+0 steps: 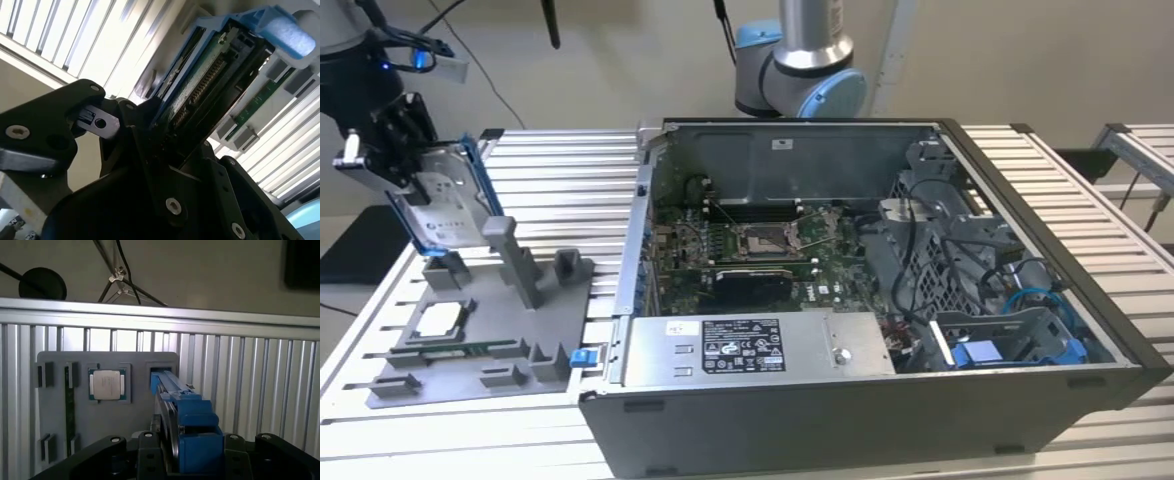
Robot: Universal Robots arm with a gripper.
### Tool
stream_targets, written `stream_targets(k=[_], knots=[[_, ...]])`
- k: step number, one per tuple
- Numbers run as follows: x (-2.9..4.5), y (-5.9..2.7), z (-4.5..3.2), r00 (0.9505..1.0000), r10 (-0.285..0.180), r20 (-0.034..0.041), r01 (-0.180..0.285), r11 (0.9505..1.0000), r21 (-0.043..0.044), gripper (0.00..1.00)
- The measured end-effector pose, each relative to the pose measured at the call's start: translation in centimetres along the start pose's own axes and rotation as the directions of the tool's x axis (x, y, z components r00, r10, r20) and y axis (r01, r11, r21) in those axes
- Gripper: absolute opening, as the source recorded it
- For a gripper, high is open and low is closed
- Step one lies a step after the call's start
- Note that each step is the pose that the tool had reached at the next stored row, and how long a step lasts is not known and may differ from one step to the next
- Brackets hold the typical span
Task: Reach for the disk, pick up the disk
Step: 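Pick up the disk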
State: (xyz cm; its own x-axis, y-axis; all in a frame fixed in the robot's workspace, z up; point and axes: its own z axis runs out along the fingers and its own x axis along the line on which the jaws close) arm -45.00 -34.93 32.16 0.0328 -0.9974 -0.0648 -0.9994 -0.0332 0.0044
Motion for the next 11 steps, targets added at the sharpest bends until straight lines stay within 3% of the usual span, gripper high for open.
stream_targets(k=[11], knots=[[-0.20,0.02,-3.14,1.0000,0.000,0.0000,0.000,1.0000,-0.0001,0.00]])
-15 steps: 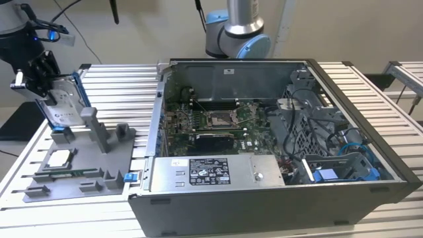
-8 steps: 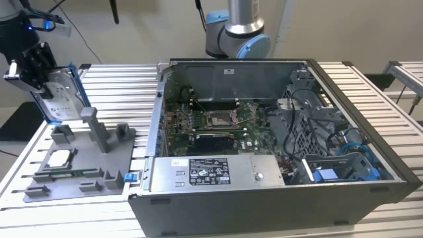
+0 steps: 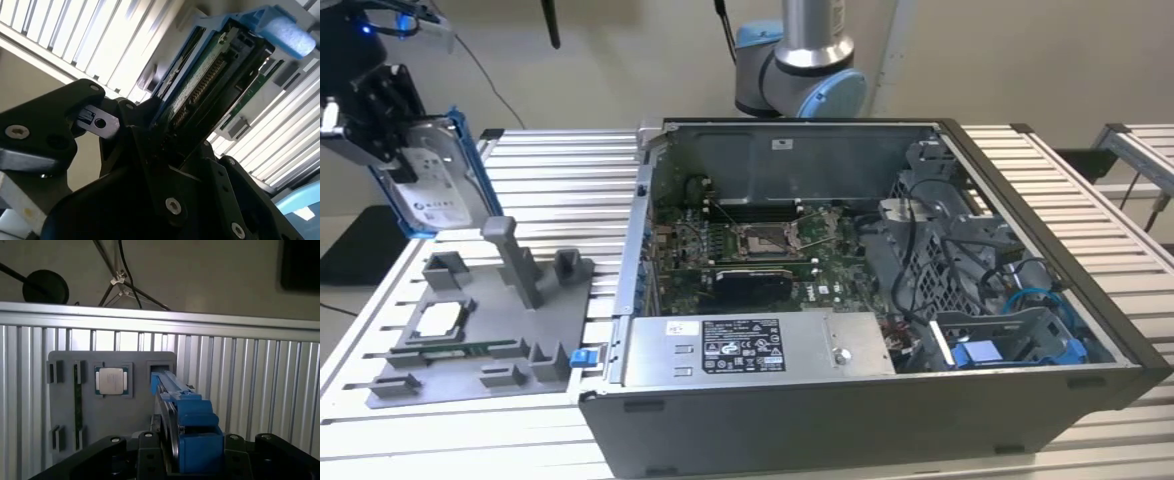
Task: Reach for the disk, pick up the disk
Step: 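Pick up the disk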
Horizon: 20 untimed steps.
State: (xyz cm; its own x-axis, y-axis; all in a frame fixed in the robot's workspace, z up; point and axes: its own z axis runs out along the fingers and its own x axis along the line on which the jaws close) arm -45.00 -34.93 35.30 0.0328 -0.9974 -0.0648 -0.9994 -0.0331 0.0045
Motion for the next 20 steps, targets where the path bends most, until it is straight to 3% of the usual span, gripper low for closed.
stream_targets(k=[20], knots=[[-0.36,0.03,-5.57,1.0000,0.000,0.0000,0.000,1.0000,0.0001,0.00]])
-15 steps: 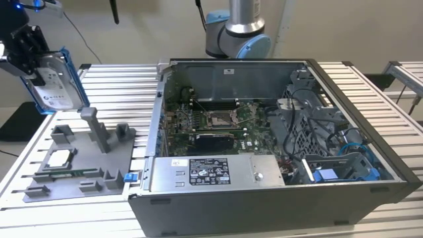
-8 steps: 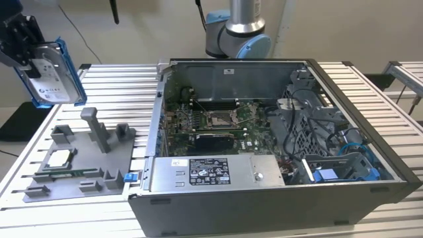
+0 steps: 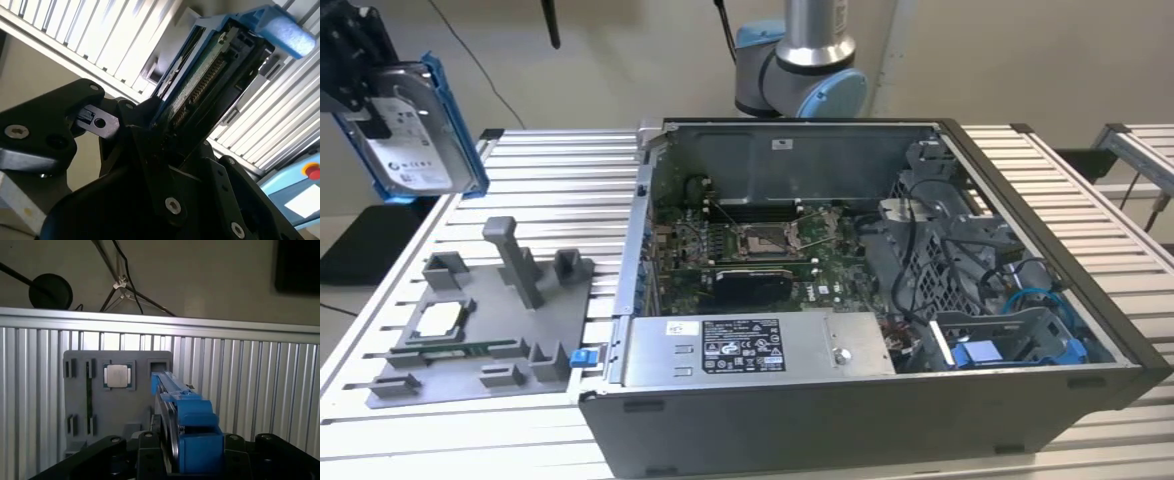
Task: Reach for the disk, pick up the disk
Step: 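Pick up the disk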
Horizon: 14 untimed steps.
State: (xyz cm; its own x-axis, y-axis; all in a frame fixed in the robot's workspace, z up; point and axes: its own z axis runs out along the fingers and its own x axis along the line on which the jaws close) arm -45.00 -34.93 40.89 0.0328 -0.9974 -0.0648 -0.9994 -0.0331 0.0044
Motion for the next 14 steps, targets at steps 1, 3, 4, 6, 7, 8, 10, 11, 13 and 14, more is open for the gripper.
stream_targets(k=[1,3,4,6,7,8,10,11,13,14], knots=[[-0.01,0.00,-0.24,1.0000,0.000,0.0000,0.000,1.0000,0.0000,0.00],[-0.05,0.00,-0.74,1.0000,0.000,-0.0001,0.000,1.0000,-0.0002,0.00],[-0.06,0.00,-0.97,1.0000,0.000,0.0000,0.000,1.0000,-0.0001,0.00],[-0.09,0.01,-1.40,1.0000,0.000,0.0000,0.000,1.0000,0.0000,0.00],[-0.10,0.01,-1.59,1.0000,0.000,-0.0001,0.000,1.0000,-0.0001,0.00],[-0.11,0.01,-1.79,1.0000,0.000,0.0000,0.000,1.0000,-0.0001,0.00],[-0.14,0.01,-2.18,1.0000,0.000,0.0000,0.000,1.0000,0.0000,0.00],[-0.15,0.01,-2.35,1.0000,0.000,0.0000,0.000,1.0000,0.0000,0.00],[-0.17,0.01,-2.64,1.0000,0.000,0.0000,0.000,1.0000,0.0000,0.00],[-0.17,0.01,-2.74,1.0000,0.000,0.0000,0.000,1.0000,0.0000,0.00]])
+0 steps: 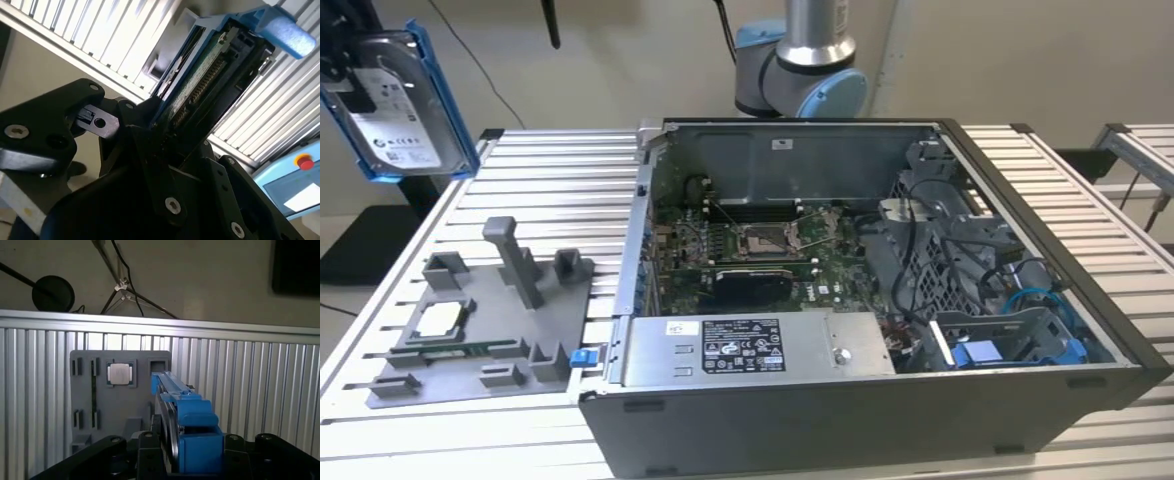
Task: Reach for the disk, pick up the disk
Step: 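Pick up the disk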
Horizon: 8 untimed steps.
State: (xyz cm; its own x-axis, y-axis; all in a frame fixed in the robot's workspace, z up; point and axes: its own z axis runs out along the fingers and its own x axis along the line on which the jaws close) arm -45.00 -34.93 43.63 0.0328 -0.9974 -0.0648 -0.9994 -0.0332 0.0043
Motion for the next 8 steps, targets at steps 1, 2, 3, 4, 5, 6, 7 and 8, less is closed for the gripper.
stream_targets(k=[1,2,3,4,5,6,7,8], knots=[[-0.01,0.00,-0.11,1.0000,0.000,-0.0001,0.000,1.0000,0.0000,0.00],[-0.01,0.00,-0.22,1.0000,0.000,0.0000,0.000,1.0000,0.0000,0.00],[-0.02,0.00,-0.35,1.0000,0.000,-0.0001,0.000,1.0000,-0.0001,0.00],[-0.03,0.00,-0.50,1.0000,0.000,-0.0001,0.000,1.0000,-0.0002,0.00],[-0.04,0.00,-0.66,1.0000,0.000,0.0000,0.000,1.0000,-0.0001,0.00],[-0.05,0.00,-0.77,1.0000,0.000,0.0000,0.000,1.0000,0.0000,0.00],[-0.06,0.01,-0.90,1.0000,0.000,0.0000,0.000,1.0000,0.0000,0.00],[-0.07,0.00,-1.03,1.0000,0.000,-0.0001,0.000,1.0000,-0.0001,0.00]])
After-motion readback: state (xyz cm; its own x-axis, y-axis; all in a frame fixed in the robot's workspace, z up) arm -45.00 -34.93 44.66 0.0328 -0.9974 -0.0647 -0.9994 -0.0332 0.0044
